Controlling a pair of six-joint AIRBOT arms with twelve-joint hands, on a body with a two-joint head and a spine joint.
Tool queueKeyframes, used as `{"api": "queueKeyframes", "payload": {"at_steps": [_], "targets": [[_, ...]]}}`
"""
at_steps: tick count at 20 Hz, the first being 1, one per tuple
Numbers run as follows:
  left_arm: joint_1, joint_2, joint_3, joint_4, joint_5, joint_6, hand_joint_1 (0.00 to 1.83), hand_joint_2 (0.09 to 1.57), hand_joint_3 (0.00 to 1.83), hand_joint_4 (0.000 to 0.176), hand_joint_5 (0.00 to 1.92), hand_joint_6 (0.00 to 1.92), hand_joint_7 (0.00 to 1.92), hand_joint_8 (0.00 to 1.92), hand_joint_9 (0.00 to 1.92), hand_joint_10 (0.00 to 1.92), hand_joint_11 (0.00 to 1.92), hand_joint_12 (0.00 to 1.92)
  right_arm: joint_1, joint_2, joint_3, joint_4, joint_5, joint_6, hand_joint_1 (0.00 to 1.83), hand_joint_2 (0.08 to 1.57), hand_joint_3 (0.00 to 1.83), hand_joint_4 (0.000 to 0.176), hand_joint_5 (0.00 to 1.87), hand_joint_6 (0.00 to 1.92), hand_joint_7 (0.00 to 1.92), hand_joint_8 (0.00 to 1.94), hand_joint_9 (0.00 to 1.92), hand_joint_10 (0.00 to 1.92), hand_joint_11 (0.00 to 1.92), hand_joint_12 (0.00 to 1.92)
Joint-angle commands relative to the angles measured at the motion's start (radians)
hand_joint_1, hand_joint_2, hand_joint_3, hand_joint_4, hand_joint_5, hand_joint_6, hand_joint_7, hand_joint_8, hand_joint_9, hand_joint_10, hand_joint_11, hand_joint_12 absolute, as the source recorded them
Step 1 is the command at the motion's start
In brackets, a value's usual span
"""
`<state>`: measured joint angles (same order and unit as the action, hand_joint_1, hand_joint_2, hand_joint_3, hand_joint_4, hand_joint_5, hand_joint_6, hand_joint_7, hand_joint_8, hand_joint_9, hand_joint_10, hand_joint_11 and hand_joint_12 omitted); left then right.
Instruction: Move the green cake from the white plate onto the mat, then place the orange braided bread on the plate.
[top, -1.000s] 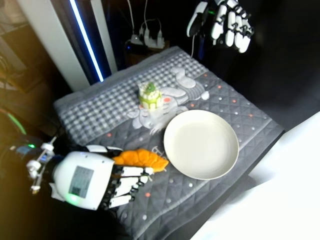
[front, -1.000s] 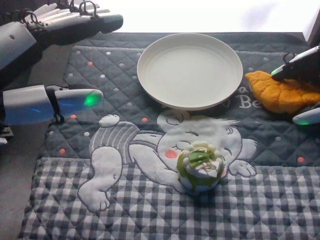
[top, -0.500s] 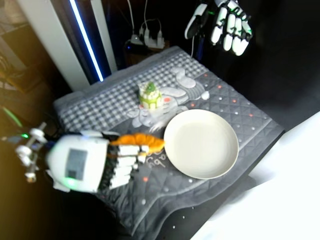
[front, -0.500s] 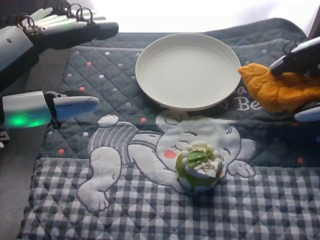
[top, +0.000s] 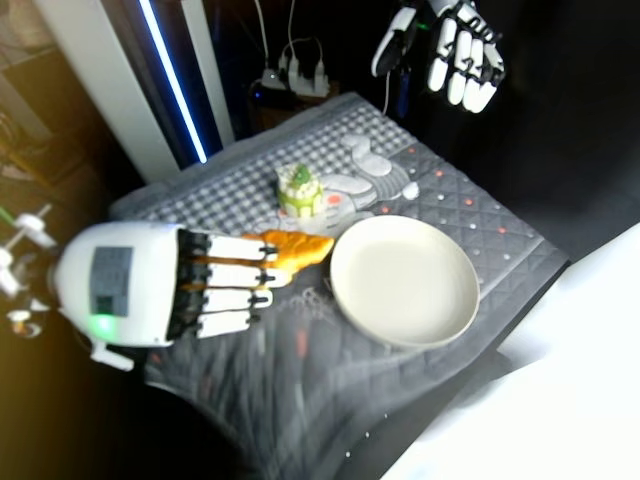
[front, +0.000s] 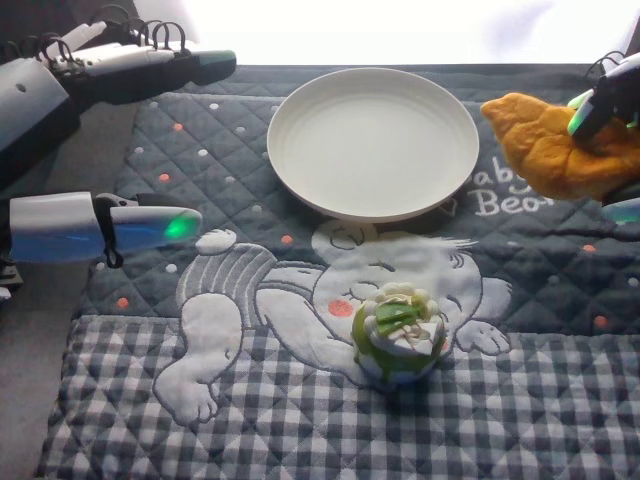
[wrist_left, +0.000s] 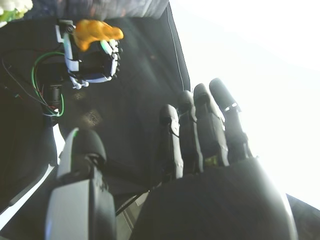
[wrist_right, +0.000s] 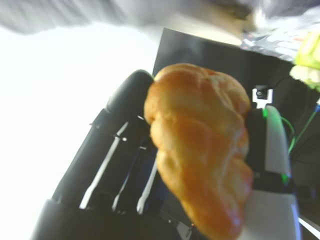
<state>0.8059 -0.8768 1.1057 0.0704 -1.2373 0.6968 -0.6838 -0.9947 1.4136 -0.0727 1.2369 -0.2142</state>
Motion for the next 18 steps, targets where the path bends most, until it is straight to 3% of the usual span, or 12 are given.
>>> {"api": "queueKeyframes", "payload": {"at_steps": [1,2,5,7,9,10,12,13,15,16,17,18], "targets": [[-0.004,0.002,0.003,-0.029,-0.124,0.001,0.61,1.06,0.00,0.065,0.38,0.00,0.38,0.00,0.35,0.00,0.00,1.01,0.006,0.017,0.005,0.057,0.125,0.004,1.28,1.05,0.00,0.000,1.02,0.80,1.24,0.66,1.37,0.37,1.11,1.18],[0.000,0.002,0.002,-0.031,-0.126,0.001,0.64,1.05,0.00,0.065,0.35,0.00,0.34,0.00,0.32,0.00,0.00,1.00,0.007,0.018,0.005,0.059,0.125,0.004,1.27,1.06,0.00,0.000,0.99,0.86,1.23,0.68,1.44,0.22,1.12,1.17],[0.005,-0.004,0.006,-0.043,-0.132,0.001,0.75,0.99,0.00,0.068,0.38,0.00,0.39,0.00,0.36,0.01,0.00,1.07,0.011,0.018,0.005,0.063,0.125,0.001,1.27,1.06,0.00,0.000,0.99,0.87,1.24,0.65,1.44,0.18,1.08,1.18],[0.005,-0.013,0.012,-0.043,-0.135,0.001,0.85,0.96,0.00,0.059,0.39,0.00,0.40,0.00,0.40,0.01,0.02,1.09,0.090,0.011,0.004,0.030,0.098,-0.029,1.28,1.06,0.00,0.000,0.98,0.90,1.25,0.63,1.51,0.14,1.22,1.01],[0.016,-0.005,0.009,-0.044,-0.151,-0.007,0.71,1.01,0.00,0.061,0.39,0.00,0.43,0.00,0.46,0.01,0.14,1.04,0.197,-0.015,0.003,-0.044,0.017,-0.061,1.28,1.06,0.00,0.000,0.95,0.94,1.26,0.63,1.54,0.09,1.26,0.95],[0.021,0.000,0.006,-0.044,-0.156,-0.010,0.66,1.02,0.00,0.064,0.38,0.00,0.42,0.00,0.45,0.00,0.14,1.03,0.253,-0.030,0.004,-0.082,-0.034,-0.084,1.29,1.06,0.00,0.000,0.96,0.88,1.24,0.69,1.54,0.07,1.23,1.00],[0.019,-0.003,0.006,-0.042,-0.155,-0.010,0.77,0.97,0.00,0.064,0.37,0.00,0.40,0.00,0.38,0.00,0.07,1.12,0.316,-0.049,0.014,-0.124,-0.098,-0.106,1.28,1.06,0.00,0.000,1.06,0.78,1.14,0.81,1.66,0.14,1.18,1.39],[0.014,-0.006,0.008,-0.037,-0.153,-0.010,0.77,0.97,0.00,0.064,0.37,0.00,0.40,0.00,0.38,0.00,0.07,1.12,0.328,-0.064,0.027,-0.129,-0.116,-0.106,1.28,1.06,0.00,0.000,1.06,0.78,1.14,0.81,1.66,0.14,1.18,1.39],[-0.002,-0.019,0.016,-0.020,-0.137,-0.010,0.79,0.94,0.00,0.083,0.37,0.00,0.38,0.00,0.40,0.00,0.09,1.11,0.348,-0.098,0.061,-0.135,-0.154,-0.106,1.28,1.07,0.00,0.000,1.06,0.81,1.11,0.83,1.51,0.56,1.20,1.45],[-0.013,-0.026,0.020,-0.009,-0.127,-0.010,0.76,0.97,0.00,0.089,0.37,0.00,0.37,0.00,0.41,0.00,0.12,1.04,0.356,-0.111,0.075,-0.137,-0.169,-0.106,1.20,1.10,0.00,0.000,1.00,0.93,1.21,0.88,1.43,1.05,1.25,1.61],[-0.024,-0.032,0.022,0.004,-0.118,-0.010,0.77,0.97,0.00,0.089,0.38,0.00,0.39,0.01,0.41,0.00,0.12,1.02,0.363,-0.123,0.087,-0.137,-0.186,-0.106,1.17,1.13,0.00,0.000,0.94,1.02,1.19,1.22,1.40,1.49,1.33,1.81],[-0.034,-0.038,0.023,0.017,-0.110,-0.011,0.85,0.93,0.00,0.080,0.38,0.00,0.37,0.00,0.39,0.00,0.08,1.11,0.371,-0.137,0.098,-0.135,-0.203,-0.106,1.15,1.16,0.00,0.000,0.88,1.12,1.20,1.88,1.53,1.90,1.57,1.92]]}}
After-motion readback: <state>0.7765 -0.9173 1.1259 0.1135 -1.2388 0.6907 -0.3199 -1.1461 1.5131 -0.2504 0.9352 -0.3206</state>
